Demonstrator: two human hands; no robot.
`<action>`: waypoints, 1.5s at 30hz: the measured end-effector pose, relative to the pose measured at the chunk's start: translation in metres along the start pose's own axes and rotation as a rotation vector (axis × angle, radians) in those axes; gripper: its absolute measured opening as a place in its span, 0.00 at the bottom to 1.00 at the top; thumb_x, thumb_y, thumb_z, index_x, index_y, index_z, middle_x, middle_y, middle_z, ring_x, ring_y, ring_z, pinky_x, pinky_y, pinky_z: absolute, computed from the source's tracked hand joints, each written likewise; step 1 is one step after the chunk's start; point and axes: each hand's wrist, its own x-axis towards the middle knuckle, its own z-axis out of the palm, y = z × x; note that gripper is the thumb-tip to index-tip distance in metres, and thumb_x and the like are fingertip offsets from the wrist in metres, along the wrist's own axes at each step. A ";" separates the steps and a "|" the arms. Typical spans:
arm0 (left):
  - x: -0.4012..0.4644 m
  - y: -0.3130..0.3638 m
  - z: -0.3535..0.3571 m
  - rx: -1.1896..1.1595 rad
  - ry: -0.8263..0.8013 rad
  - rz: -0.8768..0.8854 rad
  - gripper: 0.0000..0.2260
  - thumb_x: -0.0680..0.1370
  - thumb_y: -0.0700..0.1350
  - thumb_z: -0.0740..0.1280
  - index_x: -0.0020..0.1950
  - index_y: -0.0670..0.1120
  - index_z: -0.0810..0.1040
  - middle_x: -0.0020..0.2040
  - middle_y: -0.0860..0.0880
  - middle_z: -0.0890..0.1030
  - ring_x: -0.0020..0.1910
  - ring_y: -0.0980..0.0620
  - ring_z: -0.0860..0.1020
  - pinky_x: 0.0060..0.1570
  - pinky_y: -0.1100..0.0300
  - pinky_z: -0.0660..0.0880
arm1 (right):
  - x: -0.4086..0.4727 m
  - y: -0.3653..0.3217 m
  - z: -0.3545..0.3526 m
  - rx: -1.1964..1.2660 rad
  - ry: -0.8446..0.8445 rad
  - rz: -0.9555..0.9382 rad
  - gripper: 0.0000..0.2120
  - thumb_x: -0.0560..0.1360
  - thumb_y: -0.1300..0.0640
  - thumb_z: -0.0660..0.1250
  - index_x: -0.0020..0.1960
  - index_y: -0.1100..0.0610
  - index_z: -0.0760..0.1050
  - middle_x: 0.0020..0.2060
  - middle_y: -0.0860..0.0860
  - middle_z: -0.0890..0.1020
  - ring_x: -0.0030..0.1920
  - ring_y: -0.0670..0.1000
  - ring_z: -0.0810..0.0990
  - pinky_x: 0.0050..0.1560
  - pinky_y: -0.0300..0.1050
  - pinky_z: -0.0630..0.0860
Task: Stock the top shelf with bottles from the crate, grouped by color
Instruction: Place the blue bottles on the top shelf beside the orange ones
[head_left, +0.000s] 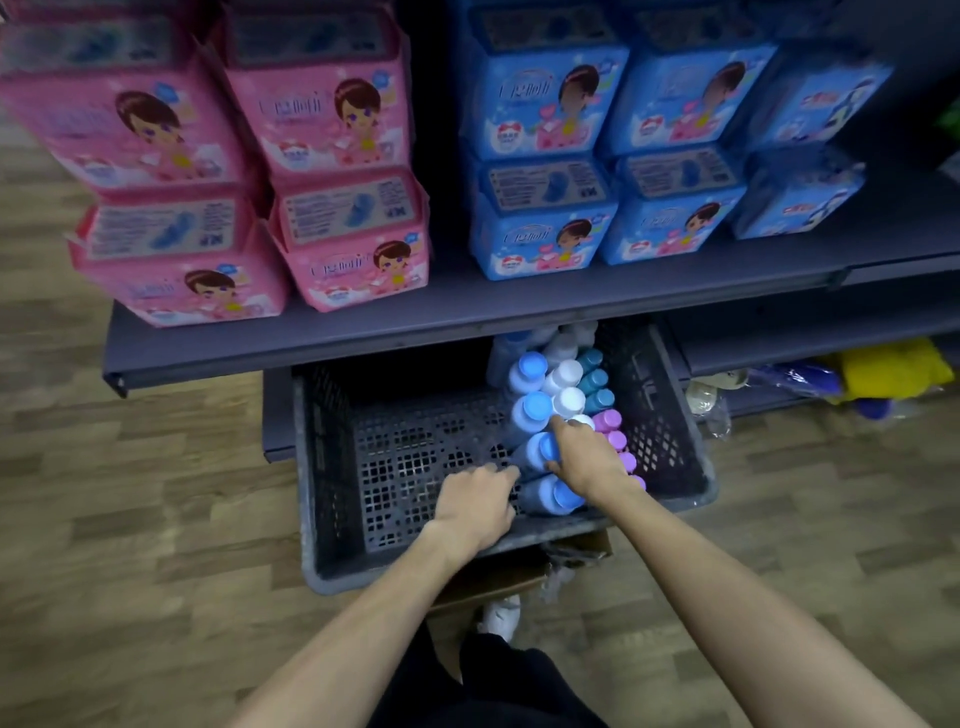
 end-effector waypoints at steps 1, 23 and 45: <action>0.004 0.003 0.002 -0.017 -0.019 0.027 0.13 0.78 0.48 0.62 0.62 0.48 0.70 0.56 0.44 0.77 0.54 0.41 0.77 0.45 0.50 0.73 | 0.001 0.001 -0.001 0.010 -0.010 -0.006 0.18 0.77 0.57 0.66 0.63 0.59 0.66 0.57 0.59 0.77 0.56 0.63 0.76 0.46 0.51 0.72; 0.072 0.030 0.011 -0.057 -0.001 0.068 0.19 0.80 0.47 0.60 0.72 0.52 0.67 0.63 0.42 0.70 0.56 0.36 0.76 0.50 0.46 0.75 | -0.031 0.020 0.006 0.280 -0.144 0.203 0.19 0.69 0.45 0.74 0.40 0.53 0.65 0.46 0.51 0.74 0.45 0.53 0.75 0.41 0.45 0.70; -0.001 -0.131 -0.001 -0.177 0.166 -0.290 0.27 0.76 0.34 0.63 0.70 0.57 0.66 0.57 0.44 0.70 0.45 0.37 0.79 0.46 0.47 0.77 | 0.012 -0.088 -0.010 0.105 -0.073 0.042 0.23 0.71 0.45 0.71 0.55 0.61 0.75 0.55 0.60 0.79 0.57 0.60 0.78 0.47 0.46 0.71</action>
